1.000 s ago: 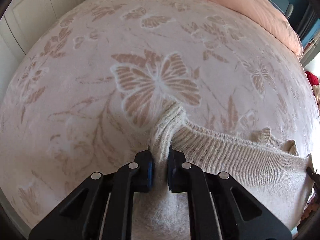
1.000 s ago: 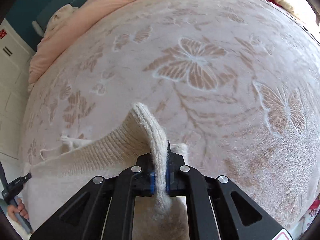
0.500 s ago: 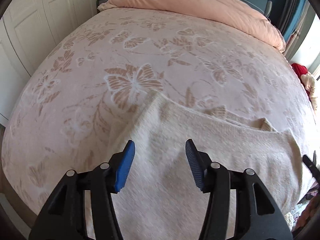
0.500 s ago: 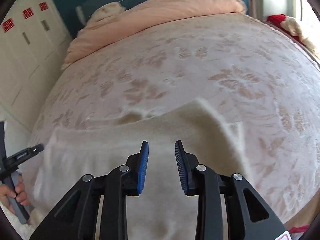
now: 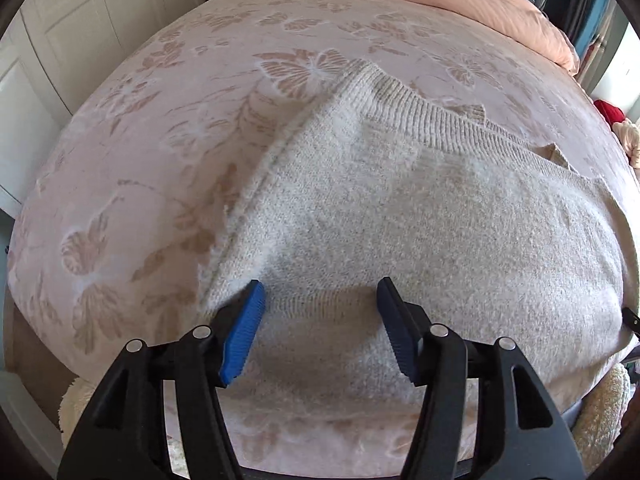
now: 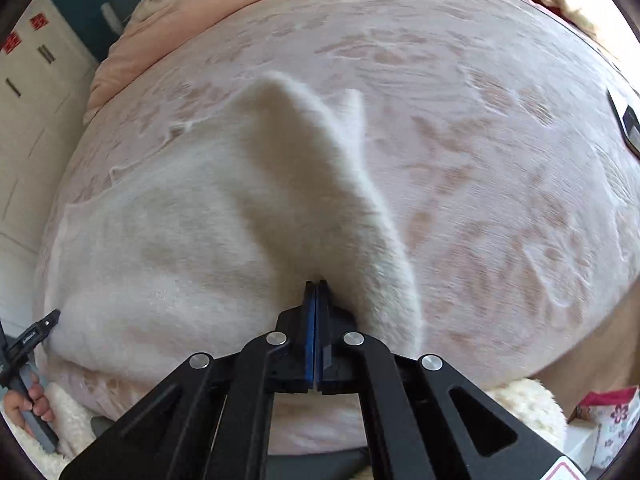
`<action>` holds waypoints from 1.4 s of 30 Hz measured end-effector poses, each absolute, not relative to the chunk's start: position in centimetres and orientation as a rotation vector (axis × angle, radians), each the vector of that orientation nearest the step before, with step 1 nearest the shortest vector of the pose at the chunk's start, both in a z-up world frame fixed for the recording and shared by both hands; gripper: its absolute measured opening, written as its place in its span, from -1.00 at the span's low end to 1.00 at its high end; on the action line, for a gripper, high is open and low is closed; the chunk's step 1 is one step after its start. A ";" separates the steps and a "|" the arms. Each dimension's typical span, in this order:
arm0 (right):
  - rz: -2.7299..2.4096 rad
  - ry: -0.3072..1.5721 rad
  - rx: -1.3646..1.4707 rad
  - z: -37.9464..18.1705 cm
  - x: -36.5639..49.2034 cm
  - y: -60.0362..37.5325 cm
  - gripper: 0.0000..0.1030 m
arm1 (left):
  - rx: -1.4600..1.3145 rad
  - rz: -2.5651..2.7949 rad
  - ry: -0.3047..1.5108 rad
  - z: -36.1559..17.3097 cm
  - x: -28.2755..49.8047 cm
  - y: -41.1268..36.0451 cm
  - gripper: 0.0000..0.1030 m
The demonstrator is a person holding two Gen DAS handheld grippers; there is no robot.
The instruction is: Fold small clothes
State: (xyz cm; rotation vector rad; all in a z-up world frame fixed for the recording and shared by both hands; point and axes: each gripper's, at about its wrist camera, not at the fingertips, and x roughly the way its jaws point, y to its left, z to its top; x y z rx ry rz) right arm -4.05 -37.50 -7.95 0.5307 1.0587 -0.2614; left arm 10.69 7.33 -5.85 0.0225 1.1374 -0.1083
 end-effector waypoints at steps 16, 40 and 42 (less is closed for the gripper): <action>-0.265 0.989 0.892 -10.8 -5.6 -36.5 0.45 | -0.626 0.065 1.200 -8.2 8.0 13.8 0.74; -0.438 0.986 0.632 -4.6 -10.6 -39.9 -0.01 | -0.338 0.107 1.104 -1.2 5.0 15.2 -0.19; -0.431 0.956 0.568 -3.1 -9.0 -40.2 0.00 | -0.331 0.104 1.031 0.8 6.3 15.1 0.18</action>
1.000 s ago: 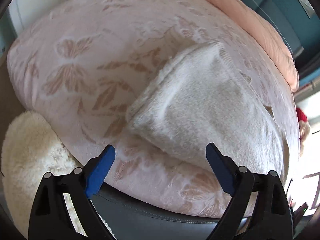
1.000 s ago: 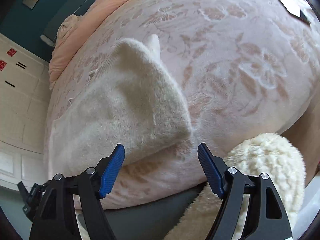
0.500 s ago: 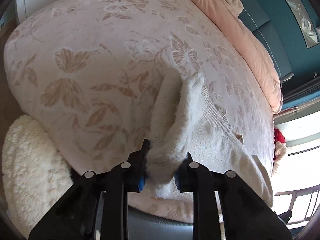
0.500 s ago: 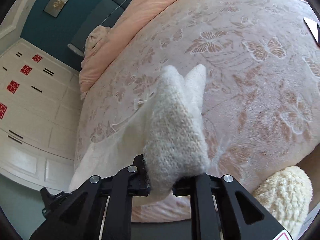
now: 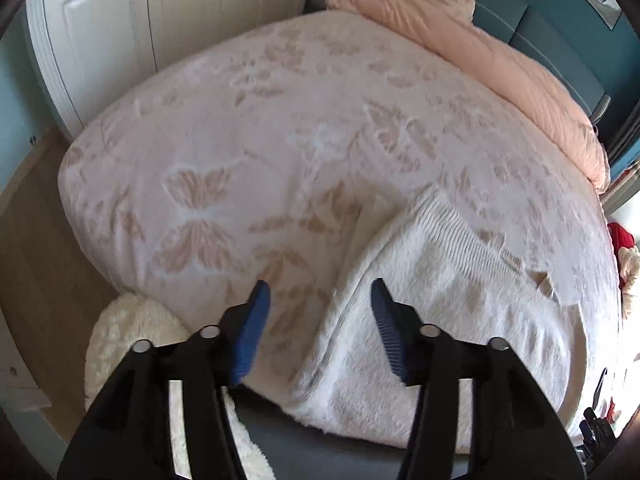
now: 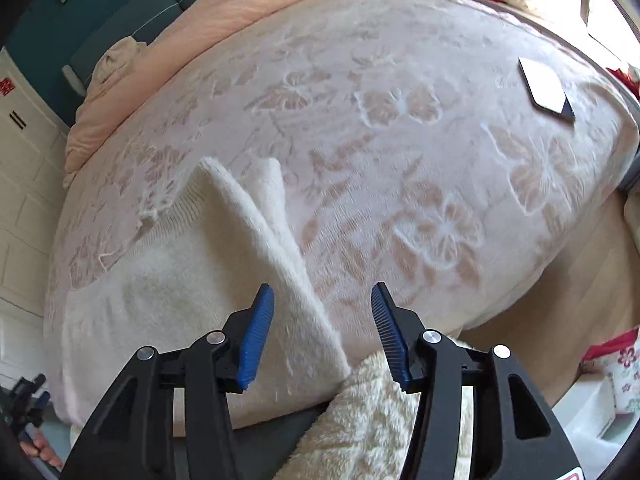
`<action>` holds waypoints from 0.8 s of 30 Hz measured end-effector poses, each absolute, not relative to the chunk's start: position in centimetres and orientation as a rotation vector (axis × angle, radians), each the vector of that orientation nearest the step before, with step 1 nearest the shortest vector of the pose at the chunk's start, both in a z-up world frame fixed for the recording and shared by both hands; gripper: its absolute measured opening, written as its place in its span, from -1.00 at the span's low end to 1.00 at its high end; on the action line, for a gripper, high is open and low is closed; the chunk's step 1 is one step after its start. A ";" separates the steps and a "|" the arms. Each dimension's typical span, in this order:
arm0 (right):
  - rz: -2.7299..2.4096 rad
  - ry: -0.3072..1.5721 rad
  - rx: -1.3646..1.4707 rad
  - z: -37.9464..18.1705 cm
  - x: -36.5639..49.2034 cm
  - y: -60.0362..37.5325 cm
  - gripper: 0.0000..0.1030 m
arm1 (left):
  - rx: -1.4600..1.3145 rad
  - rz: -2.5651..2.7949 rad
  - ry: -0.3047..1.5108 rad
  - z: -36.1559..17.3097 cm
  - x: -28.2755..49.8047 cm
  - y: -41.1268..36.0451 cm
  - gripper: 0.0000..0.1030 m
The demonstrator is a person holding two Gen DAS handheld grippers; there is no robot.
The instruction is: Fold small clothes
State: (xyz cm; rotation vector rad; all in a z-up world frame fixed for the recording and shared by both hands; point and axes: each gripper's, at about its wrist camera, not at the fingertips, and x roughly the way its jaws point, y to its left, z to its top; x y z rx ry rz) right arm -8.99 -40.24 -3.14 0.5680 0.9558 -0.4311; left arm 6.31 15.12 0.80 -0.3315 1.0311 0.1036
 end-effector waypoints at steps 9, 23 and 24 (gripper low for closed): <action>-0.333 1.095 0.375 -6.3 4.1 -37.9 0.27 | -0.217 -0.009 1.209 -5.2 16.8 7.7 0.33; -0.371 1.066 0.509 -7.3 3.9 -42.0 -0.77 | 0.042 -0.006 1.201 -8.3 20.0 5.7 -0.71; -0.392 1.037 0.498 -6.2 3.6 -41.4 -0.64 | 0.036 -0.002 1.206 -7.9 19.9 5.6 -0.68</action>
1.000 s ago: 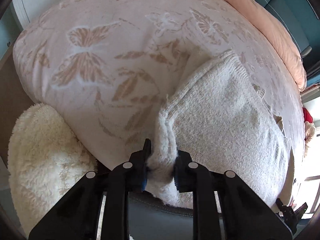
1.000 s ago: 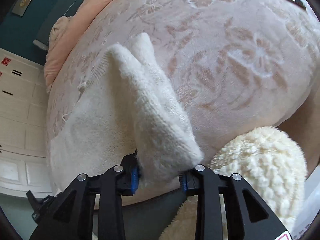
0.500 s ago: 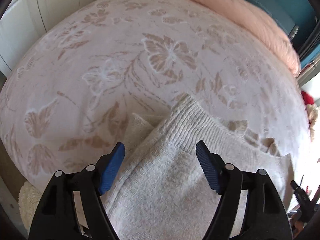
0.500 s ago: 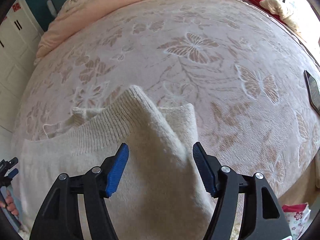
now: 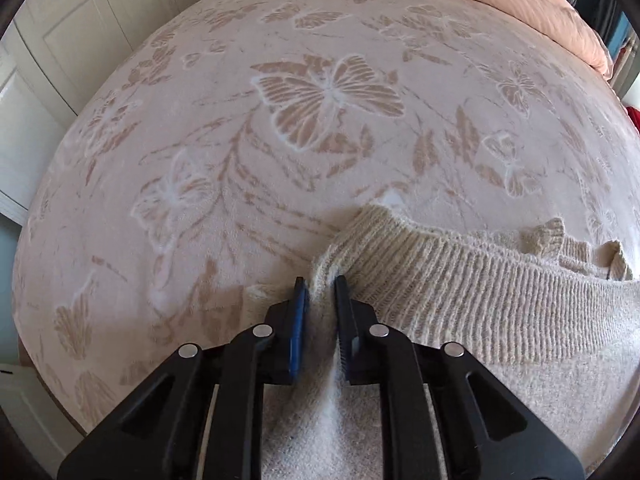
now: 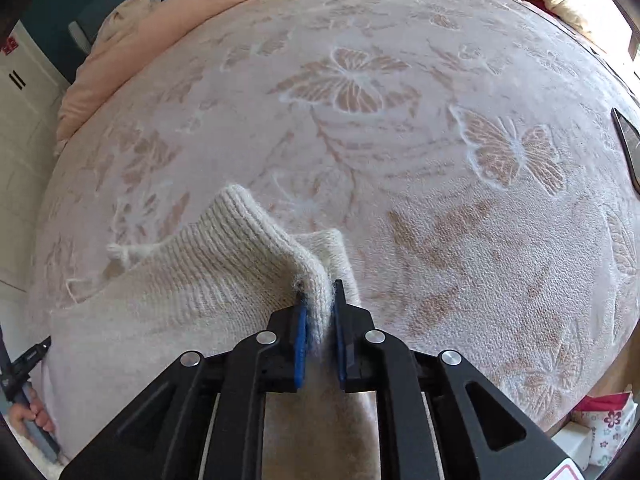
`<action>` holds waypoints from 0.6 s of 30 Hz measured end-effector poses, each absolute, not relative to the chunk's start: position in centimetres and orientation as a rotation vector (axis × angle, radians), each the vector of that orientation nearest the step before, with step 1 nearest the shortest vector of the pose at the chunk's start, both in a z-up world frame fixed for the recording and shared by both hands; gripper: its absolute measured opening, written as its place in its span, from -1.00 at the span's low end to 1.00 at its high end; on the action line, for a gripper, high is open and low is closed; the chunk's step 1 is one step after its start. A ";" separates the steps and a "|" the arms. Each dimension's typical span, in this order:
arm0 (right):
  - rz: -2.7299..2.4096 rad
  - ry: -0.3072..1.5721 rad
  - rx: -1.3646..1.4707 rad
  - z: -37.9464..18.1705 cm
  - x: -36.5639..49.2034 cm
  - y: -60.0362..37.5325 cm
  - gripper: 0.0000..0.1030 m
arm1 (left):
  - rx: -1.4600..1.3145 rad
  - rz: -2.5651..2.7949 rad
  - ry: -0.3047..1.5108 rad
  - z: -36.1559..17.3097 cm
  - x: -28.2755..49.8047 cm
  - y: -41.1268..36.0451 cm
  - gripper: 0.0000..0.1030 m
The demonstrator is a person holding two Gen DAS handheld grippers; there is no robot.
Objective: Fold small clothes
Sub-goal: 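Pinch and smooth the folded sweater with both grippers, then release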
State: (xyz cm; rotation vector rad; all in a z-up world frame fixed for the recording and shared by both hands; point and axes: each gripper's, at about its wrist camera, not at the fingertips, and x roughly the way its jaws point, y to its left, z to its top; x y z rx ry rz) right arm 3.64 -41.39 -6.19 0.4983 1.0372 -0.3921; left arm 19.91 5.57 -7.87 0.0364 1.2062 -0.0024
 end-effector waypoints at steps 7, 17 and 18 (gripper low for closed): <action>-0.081 0.992 0.404 -2.7 2.1 -28.8 -0.55 | -0.055 -0.040 1.127 -2.5 14.3 5.1 -0.01; 0.053 1.108 0.283 -4.6 2.8 -20.4 -0.55 | 0.144 -0.101 1.184 -6.0 8.8 0.0 0.14; 0.058 1.105 0.282 -4.5 2.7 -20.1 -0.55 | 0.134 -0.100 1.188 -6.0 8.8 0.1 0.14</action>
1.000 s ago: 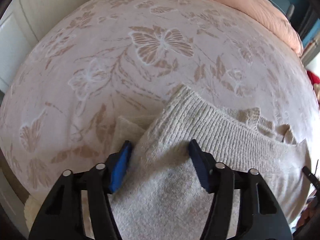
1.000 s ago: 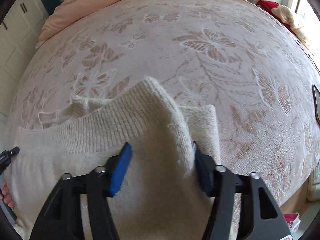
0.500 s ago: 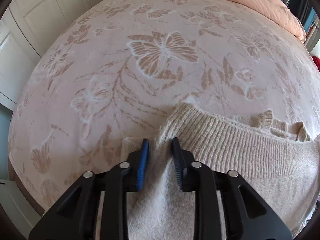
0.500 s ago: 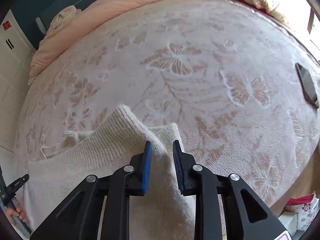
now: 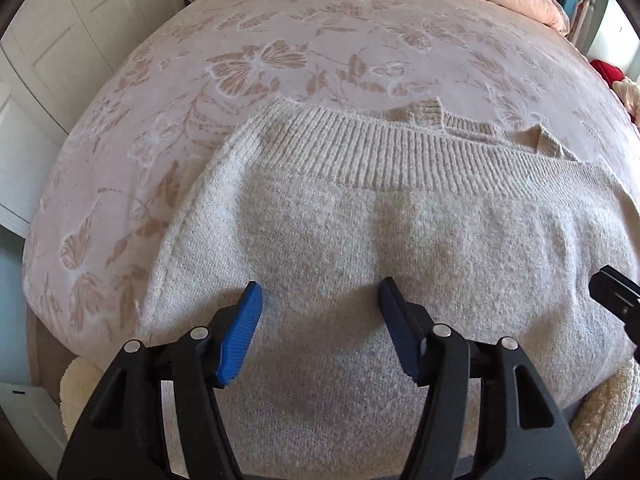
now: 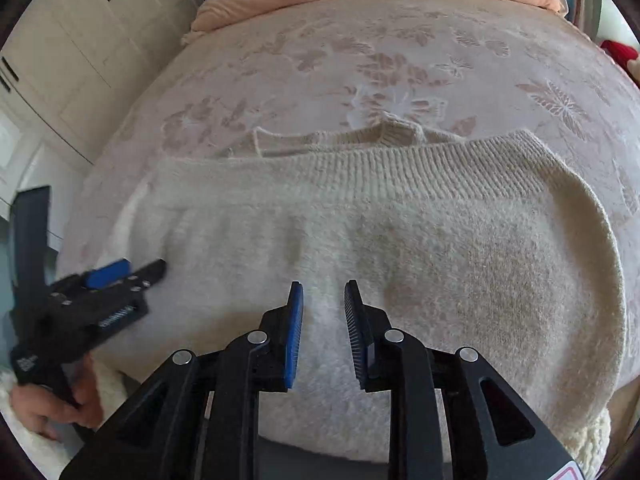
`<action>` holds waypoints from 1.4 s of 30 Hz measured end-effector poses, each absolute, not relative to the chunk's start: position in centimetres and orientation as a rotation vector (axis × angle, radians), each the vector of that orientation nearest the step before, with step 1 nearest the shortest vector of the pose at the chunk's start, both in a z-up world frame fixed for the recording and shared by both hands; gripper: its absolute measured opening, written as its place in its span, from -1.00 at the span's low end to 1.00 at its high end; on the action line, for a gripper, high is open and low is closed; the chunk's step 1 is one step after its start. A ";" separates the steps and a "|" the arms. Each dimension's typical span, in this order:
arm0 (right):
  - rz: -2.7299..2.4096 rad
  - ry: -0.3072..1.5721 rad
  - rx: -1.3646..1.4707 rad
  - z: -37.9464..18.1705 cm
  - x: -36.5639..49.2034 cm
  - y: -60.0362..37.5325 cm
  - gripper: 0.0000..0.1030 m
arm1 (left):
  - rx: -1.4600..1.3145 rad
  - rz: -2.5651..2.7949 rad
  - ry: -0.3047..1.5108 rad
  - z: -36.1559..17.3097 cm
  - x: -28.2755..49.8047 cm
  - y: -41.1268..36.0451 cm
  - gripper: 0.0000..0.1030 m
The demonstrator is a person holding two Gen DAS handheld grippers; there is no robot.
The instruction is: Fold small clothes
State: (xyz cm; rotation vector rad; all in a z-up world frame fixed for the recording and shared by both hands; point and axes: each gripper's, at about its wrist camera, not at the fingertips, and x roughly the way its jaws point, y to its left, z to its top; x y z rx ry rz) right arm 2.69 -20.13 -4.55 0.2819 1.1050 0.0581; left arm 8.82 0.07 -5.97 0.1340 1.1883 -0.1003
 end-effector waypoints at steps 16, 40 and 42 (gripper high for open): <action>0.042 1.220 0.206 -9.3 6.1 -17.5 -0.56 | 0.032 -0.122 1.198 -5.8 8.2 2.0 0.25; 0.061 1.182 0.183 -9.4 5.5 -17.1 -0.55 | -0.571 -0.195 1.103 -0.2 4.1 9.5 -0.54; 0.081 1.173 0.231 -9.0 5.4 -17.7 -0.55 | -0.481 -0.292 1.030 3.9 4.2 6.0 -0.54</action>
